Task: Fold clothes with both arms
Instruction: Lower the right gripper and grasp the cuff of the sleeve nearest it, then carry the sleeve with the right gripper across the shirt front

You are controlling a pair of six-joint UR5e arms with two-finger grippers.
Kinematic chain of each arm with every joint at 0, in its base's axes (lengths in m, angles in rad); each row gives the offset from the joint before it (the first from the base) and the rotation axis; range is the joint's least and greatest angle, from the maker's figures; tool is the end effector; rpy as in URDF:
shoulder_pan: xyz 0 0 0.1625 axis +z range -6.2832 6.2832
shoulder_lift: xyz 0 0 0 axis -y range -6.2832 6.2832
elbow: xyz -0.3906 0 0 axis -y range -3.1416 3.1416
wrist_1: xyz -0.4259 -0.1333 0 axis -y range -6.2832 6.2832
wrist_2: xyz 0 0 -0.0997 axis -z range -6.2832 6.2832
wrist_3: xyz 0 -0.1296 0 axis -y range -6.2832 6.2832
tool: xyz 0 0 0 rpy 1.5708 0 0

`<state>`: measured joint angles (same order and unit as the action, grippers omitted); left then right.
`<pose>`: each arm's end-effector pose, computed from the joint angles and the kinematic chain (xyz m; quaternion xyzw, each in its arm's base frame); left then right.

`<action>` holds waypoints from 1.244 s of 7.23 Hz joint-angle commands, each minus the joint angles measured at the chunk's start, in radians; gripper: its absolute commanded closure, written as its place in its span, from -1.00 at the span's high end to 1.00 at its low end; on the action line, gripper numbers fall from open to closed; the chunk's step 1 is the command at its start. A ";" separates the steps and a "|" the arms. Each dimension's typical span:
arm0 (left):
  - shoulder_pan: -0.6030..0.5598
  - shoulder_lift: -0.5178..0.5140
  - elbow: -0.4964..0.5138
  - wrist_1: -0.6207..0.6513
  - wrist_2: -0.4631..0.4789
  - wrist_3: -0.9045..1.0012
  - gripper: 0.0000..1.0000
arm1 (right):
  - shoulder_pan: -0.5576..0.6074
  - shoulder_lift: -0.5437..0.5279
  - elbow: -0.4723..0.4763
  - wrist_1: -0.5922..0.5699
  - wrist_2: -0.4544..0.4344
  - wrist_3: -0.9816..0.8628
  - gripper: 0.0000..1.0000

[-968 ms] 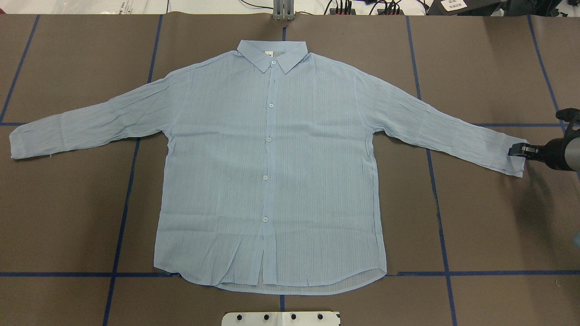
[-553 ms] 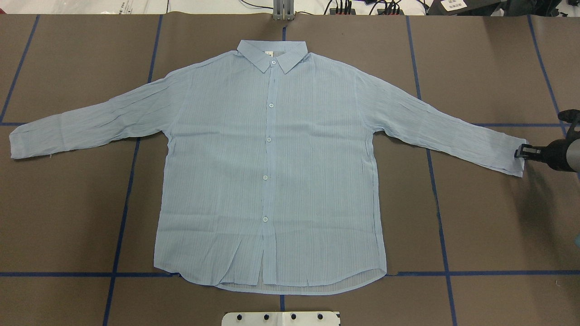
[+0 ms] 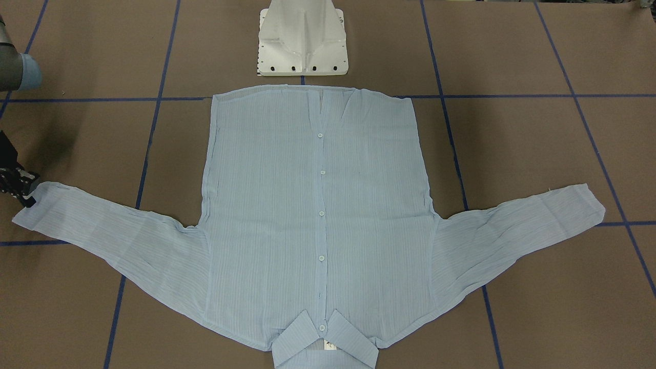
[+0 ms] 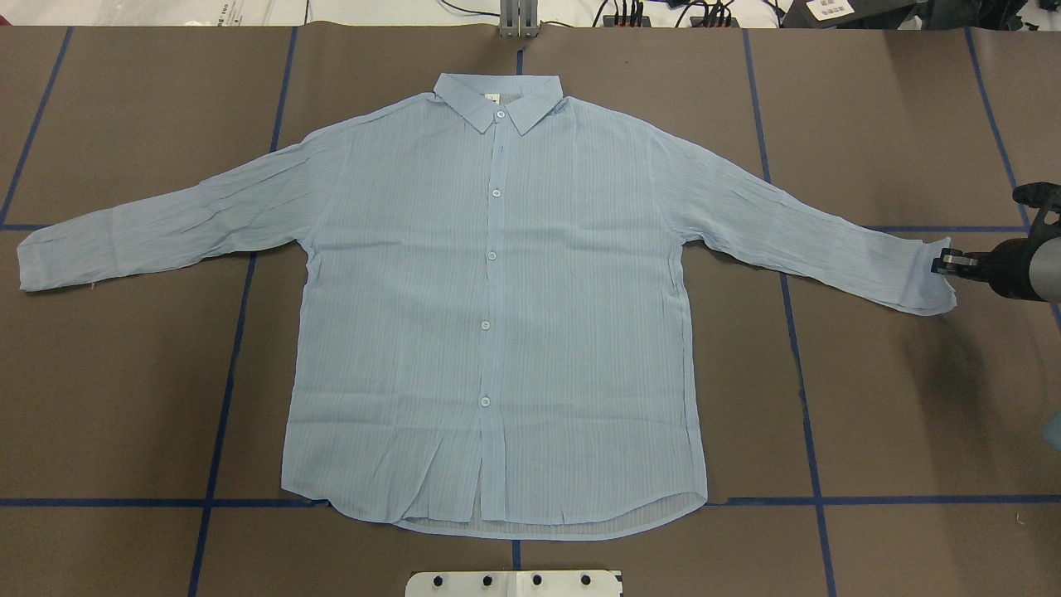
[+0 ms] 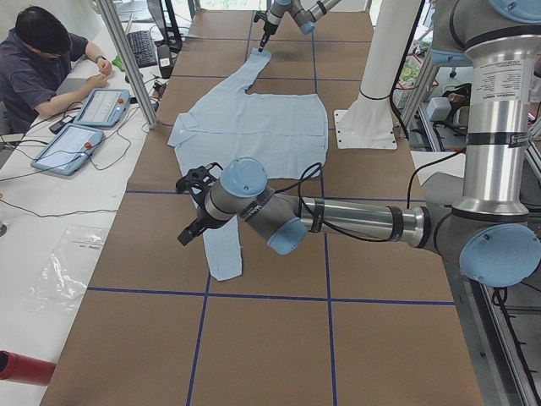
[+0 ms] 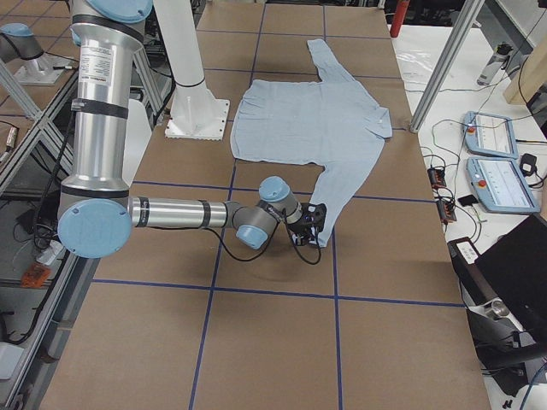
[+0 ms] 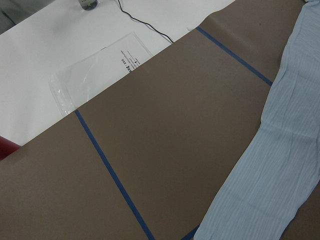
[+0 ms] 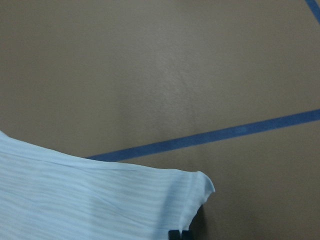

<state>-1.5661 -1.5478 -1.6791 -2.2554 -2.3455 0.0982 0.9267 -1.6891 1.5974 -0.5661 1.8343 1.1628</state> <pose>-0.0401 -0.5516 0.5138 0.3637 0.3335 0.1858 0.8497 -0.2434 -0.4900 0.5870 0.1778 -0.4162 0.1722 0.8749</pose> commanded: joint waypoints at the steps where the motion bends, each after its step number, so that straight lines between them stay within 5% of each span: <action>1: -0.002 0.000 0.002 0.000 0.000 0.000 1.00 | 0.000 0.093 0.094 -0.003 -0.006 0.003 -1.00; 3: -0.002 0.000 0.002 0.000 0.000 0.000 1.00 | -0.058 0.358 0.060 -0.005 -0.116 0.006 -1.00; 5: 0.000 0.002 0.002 0.000 0.000 0.000 1.00 | -0.179 0.637 -0.115 0.000 -0.272 0.003 -1.00; 6: 0.000 0.002 0.004 0.000 0.000 0.000 1.00 | -0.245 0.705 -0.172 -0.001 -0.396 0.000 -1.00; 9: 0.000 0.002 0.004 0.000 0.000 0.000 1.00 | -0.420 0.924 -0.328 -0.006 -0.550 -0.002 -1.00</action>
<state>-1.5668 -1.5456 -1.6757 -2.2550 -2.3455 0.0982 0.5853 -0.8631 1.3453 -0.5710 1.3666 1.1619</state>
